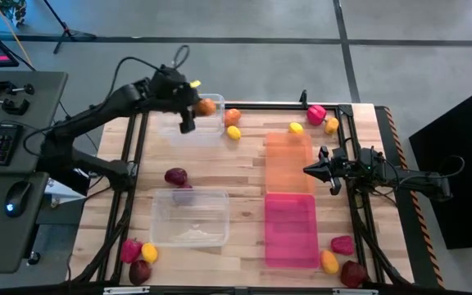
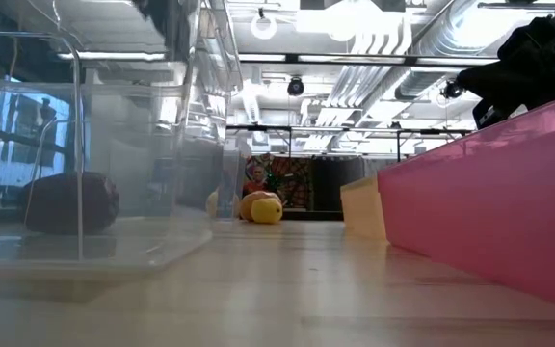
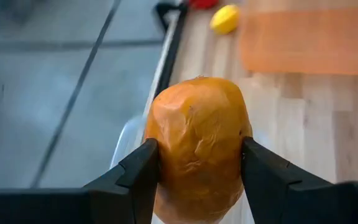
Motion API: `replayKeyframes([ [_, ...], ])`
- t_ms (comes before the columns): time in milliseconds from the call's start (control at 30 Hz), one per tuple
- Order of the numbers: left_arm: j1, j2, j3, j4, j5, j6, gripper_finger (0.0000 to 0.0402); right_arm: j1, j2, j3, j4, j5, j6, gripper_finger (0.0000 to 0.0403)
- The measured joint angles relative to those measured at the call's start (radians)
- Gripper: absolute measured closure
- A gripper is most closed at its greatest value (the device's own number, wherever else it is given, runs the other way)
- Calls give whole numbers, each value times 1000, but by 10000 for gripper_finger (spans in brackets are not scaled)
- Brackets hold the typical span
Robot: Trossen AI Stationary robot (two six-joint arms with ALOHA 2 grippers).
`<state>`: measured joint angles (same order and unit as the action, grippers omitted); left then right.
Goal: Sort produce into baskets
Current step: Put the yellow mango into the top transparent bin
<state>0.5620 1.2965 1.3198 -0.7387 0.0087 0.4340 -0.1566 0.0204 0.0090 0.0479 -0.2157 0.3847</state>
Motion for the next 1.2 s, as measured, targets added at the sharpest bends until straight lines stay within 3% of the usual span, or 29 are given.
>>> replayKeyframes([
  [300, 122, -26, -109, 76, 1, -239, 202, 0, 0, 0, 0, 0, 0, 386],
  [600, 132, -17, -113, 82, 9, -240, 189, 0, 0, 0, 0, 0, 0, 386],
  [1000, 132, -17, -113, 41, 3, -136, 14, 0, 0, 0, 0, 0, 0, 386],
  [1100, 131, -17, -113, 49, 5, -150, 7, 0, 0, 0, 0, 0, 0, 386],
  [1200, 128, -21, -113, 29, 5, -279, 10, 0, 0, 0, 0, 0, 0, 386],
])
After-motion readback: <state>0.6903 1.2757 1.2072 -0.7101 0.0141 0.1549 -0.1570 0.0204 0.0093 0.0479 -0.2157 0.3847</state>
